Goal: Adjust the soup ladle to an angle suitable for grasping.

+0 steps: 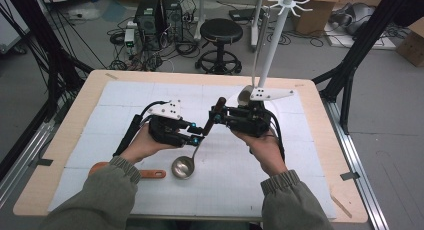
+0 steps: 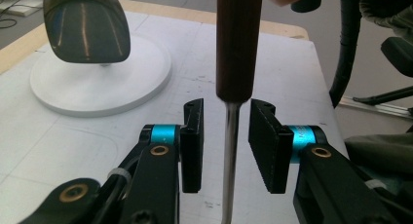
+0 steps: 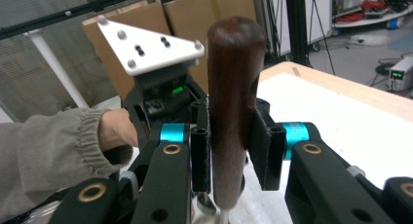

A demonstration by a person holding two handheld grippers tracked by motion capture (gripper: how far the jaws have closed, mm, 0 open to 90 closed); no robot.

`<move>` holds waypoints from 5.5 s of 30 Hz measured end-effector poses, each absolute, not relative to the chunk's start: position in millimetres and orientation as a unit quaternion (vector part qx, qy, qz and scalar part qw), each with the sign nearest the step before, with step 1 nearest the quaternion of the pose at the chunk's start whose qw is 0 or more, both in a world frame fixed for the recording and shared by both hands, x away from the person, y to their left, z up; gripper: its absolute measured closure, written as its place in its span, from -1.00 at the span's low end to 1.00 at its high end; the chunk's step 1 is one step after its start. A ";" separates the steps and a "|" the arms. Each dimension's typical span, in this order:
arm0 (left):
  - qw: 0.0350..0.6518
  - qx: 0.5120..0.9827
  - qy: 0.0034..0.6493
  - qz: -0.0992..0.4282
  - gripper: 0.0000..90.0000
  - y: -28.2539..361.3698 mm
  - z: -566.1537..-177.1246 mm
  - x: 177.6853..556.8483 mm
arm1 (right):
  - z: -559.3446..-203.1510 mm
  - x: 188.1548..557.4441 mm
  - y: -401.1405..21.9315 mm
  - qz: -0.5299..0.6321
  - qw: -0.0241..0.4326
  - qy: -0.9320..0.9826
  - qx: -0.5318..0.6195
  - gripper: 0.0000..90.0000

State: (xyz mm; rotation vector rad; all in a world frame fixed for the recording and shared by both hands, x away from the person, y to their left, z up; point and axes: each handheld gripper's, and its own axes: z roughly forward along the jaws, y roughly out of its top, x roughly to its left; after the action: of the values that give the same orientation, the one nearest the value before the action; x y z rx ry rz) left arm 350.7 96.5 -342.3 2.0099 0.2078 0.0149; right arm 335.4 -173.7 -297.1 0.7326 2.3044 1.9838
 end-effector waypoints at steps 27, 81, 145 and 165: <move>0.560 0.825 0.062 -0.037 0.78 97.7 -350.8 339.4 | -280.6 331.4 -155.3 0.655 -0.020 0.737 0.165 0.62; 0.587 0.795 0.151 0.006 0.81 113.8 -350.0 331.5 | -304.1 320.1 -127.9 0.634 0.075 0.755 0.150 0.63; 0.574 0.800 0.168 0.051 0.30 176.6 -345.0 307.2 | -302.8 334.4 -180.2 0.633 0.065 0.751 0.176 0.63; 0.572 0.791 0.202 0.073 -0.13 209.7 -353.8 294.3 | -290.8 342.2 -207.0 0.620 0.088 0.754 0.199 0.63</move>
State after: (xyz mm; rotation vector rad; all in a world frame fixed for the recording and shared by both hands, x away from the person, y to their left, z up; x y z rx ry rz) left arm 294.3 209.7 -353.8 1.8561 0.4742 0.1709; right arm 342.2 -207.0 -290.8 0.5917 2.2433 1.8473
